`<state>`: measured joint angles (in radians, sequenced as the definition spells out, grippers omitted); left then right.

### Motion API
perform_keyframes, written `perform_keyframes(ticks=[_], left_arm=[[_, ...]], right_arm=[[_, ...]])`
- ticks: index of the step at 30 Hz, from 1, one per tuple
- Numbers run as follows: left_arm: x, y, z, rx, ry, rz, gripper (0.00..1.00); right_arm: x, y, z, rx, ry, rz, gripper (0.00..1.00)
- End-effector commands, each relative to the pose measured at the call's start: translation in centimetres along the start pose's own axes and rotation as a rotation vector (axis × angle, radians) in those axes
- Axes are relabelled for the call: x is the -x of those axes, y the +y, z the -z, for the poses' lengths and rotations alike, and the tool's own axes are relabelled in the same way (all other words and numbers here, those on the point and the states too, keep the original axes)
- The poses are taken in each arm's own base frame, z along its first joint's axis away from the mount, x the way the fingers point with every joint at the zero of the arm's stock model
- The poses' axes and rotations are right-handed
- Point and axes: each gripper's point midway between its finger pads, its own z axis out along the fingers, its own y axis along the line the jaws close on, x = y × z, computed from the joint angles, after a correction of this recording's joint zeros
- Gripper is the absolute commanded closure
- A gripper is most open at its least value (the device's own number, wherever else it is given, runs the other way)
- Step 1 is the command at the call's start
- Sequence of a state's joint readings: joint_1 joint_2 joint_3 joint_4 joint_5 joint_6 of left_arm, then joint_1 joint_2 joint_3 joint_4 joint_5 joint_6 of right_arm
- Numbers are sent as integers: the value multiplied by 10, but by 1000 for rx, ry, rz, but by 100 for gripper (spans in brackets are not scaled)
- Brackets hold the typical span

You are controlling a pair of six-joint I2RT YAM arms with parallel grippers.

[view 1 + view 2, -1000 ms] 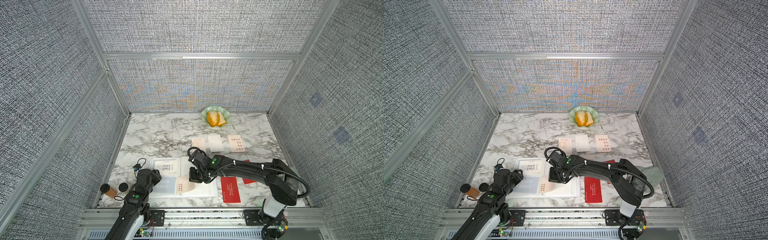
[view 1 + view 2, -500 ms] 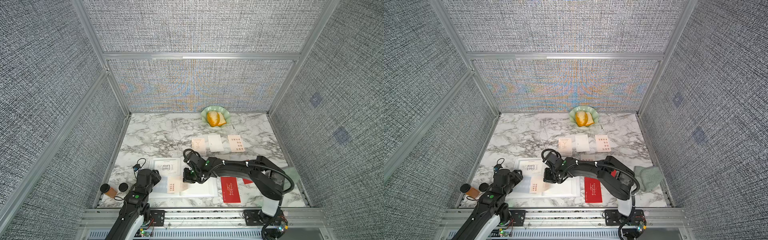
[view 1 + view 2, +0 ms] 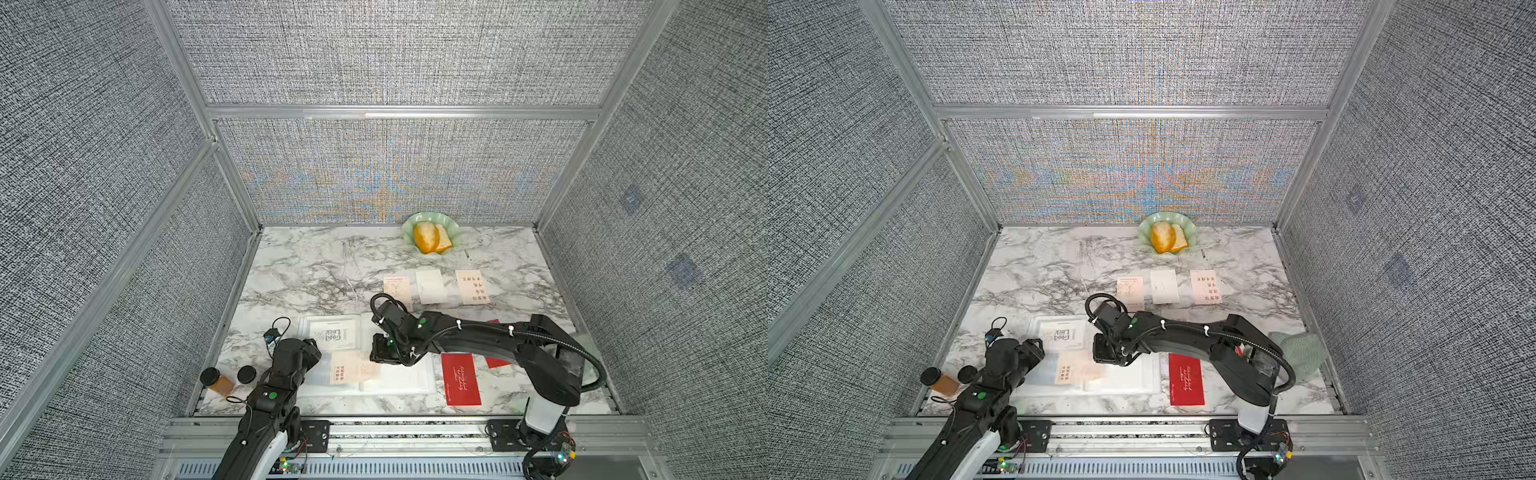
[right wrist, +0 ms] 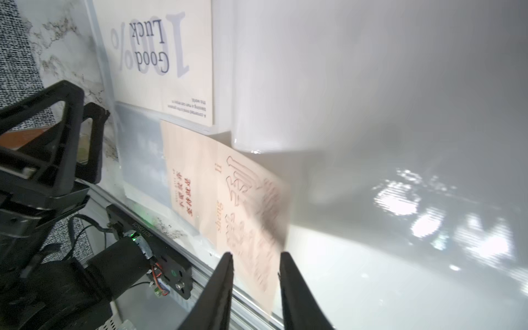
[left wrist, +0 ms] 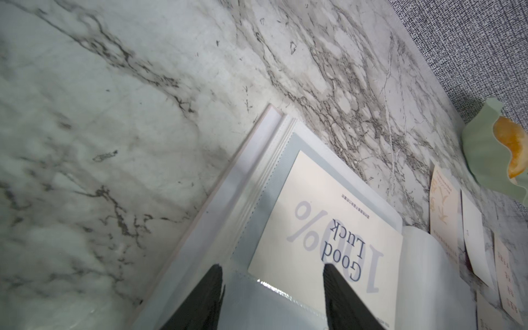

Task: Place the photos into the photo albums
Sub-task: Insert the photo into the photo album.

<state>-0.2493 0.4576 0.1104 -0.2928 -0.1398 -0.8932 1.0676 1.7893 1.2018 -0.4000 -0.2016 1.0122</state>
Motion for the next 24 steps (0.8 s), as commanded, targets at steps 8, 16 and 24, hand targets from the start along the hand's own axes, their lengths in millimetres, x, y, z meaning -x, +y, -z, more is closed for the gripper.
perform_keyframes(ticks=[8,16,24], left_arm=[[-4,10,0,41,9,-6,42],[-2,8,1,37,-2,-13,42],[2,4,3,17,-16,-11,42]], right_arm=[[-6,2,-18,-49,29,37,68],[-5,21,-31,-46,58,83,68],[-3,42,-42,2,78,105,68]])
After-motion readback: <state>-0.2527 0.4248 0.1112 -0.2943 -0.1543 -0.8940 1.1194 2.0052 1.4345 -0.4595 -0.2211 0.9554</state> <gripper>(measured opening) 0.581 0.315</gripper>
